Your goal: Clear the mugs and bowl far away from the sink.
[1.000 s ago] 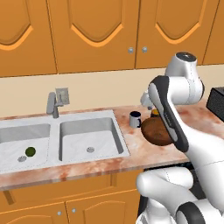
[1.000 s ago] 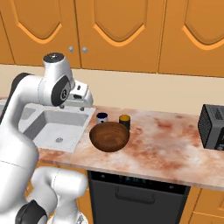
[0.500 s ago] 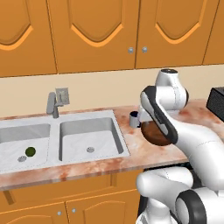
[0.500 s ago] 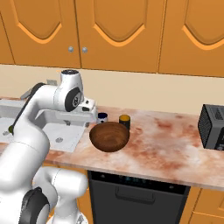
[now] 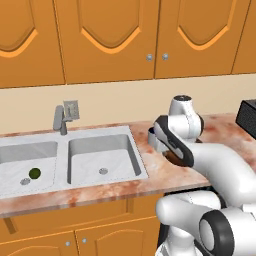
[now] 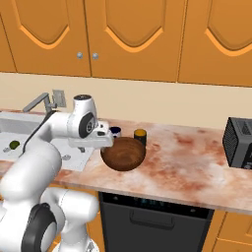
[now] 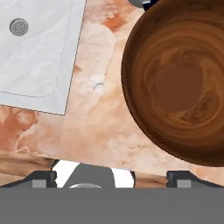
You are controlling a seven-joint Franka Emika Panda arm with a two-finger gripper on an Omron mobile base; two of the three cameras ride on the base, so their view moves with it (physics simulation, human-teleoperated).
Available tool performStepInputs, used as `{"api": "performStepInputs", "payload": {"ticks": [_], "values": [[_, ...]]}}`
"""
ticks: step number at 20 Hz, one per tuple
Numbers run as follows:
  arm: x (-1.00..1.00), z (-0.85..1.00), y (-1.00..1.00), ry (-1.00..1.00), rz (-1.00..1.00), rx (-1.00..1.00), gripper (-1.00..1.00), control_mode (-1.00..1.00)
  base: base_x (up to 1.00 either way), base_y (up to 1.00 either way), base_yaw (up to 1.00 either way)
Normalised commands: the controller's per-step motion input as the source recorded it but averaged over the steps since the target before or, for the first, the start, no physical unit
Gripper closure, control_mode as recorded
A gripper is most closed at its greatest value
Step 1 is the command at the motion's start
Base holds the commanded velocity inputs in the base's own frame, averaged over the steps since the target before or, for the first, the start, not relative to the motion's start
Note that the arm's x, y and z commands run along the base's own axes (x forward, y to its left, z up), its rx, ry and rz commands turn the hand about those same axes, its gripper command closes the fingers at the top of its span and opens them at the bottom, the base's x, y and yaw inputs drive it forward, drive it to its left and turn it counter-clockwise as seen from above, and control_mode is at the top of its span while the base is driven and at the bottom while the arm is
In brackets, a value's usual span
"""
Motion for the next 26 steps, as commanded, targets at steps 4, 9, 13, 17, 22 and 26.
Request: {"api": "performStepInputs", "payload": {"ticks": [4,9,13,17,22,26], "values": [[0.40,-0.42,-0.22,0.00,0.15,-0.01,-1.00,-1.00,0.00,0.00,0.00],[0.36,-0.26,-0.20,0.00,0.14,0.00,-1.00,-1.00,0.00,0.00,0.00],[0.31,-0.25,-0.02,0.00,0.10,0.00,-1.00,-1.00,0.00,0.00,0.00],[0.41,-0.34,-0.02,0.00,0.08,0.00,-1.00,-1.00,0.00,0.00,0.00],[0.32,-0.31,-0.10,0.00,0.09,0.00,-1.00,-1.00,0.00,0.00,0.00],[0.09,-0.29,0.00,0.00,0.05,0.00,1.00,-1.00,0.00,0.00,0.00]]}}
